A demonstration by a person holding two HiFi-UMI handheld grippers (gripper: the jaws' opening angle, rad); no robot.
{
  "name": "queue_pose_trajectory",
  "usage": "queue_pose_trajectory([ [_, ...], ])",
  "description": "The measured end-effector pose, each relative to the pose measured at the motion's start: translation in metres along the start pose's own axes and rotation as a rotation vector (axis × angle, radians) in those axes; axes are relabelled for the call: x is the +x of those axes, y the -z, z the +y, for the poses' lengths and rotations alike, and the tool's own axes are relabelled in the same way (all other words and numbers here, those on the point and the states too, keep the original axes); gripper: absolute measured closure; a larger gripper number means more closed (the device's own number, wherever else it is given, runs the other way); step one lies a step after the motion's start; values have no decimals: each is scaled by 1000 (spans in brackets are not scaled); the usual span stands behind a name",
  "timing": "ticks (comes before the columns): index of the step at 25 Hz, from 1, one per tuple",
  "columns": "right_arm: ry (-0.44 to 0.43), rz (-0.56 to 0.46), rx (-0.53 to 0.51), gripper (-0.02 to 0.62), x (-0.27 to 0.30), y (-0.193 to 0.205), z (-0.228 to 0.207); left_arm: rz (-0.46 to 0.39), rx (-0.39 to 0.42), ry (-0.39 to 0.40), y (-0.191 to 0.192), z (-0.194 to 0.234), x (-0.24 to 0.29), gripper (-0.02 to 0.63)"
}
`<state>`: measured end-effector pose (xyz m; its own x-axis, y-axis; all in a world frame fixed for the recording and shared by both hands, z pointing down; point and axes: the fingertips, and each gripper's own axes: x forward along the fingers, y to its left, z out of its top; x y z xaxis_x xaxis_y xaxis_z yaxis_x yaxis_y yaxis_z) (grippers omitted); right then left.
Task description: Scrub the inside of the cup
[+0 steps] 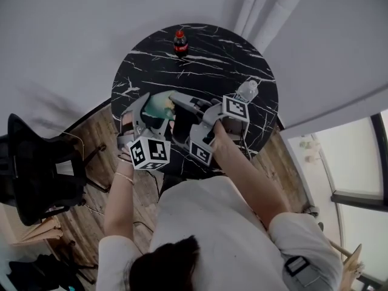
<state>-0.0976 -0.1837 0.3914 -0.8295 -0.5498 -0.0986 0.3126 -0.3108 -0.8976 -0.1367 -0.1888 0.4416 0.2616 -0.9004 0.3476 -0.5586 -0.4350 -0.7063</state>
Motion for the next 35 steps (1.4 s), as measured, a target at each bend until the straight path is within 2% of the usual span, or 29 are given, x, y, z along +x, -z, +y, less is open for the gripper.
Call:
queue_pose_trajectory([
  [7, -6, 10, -22, 528, -2, -5, 4, 1, -59, 28, 1, -4, 3, 279],
  [17, -73, -7, -64, 528, -8, -14, 21, 27, -166, 29, 14, -7, 3, 281],
  [23, -84, -4, -70, 528, -12, -13, 22, 39, -177, 42, 19, -16, -1, 281],
  [35, -68, -17, -255, 528, -26, -26, 31, 68, -352, 56, 34, -30, -3, 281],
])
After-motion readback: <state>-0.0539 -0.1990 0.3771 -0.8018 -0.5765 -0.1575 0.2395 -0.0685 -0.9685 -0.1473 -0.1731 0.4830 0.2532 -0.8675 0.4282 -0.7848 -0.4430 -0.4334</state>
